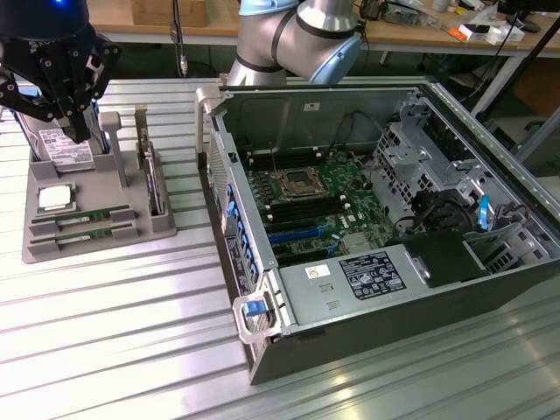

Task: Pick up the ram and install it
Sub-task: 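Pick up the ram and move it above insertion slot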

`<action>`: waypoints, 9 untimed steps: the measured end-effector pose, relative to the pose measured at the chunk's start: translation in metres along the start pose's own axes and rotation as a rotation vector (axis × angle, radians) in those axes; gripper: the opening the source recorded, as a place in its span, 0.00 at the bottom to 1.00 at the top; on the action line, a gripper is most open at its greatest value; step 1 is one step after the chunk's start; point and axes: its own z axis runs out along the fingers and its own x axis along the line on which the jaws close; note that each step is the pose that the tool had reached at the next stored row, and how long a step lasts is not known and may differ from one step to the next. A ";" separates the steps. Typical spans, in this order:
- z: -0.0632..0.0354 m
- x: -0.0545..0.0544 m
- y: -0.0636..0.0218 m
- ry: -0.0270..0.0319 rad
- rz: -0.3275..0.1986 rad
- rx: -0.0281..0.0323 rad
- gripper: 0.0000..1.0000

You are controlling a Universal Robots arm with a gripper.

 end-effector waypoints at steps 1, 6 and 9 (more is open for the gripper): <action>0.0000 0.000 0.0000 0.0003 -0.008 -0.0002 0.10; 0.0000 0.000 0.0000 0.0019 -0.043 -0.0009 0.10; 0.0000 0.000 0.0000 0.0030 -0.062 -0.0010 0.10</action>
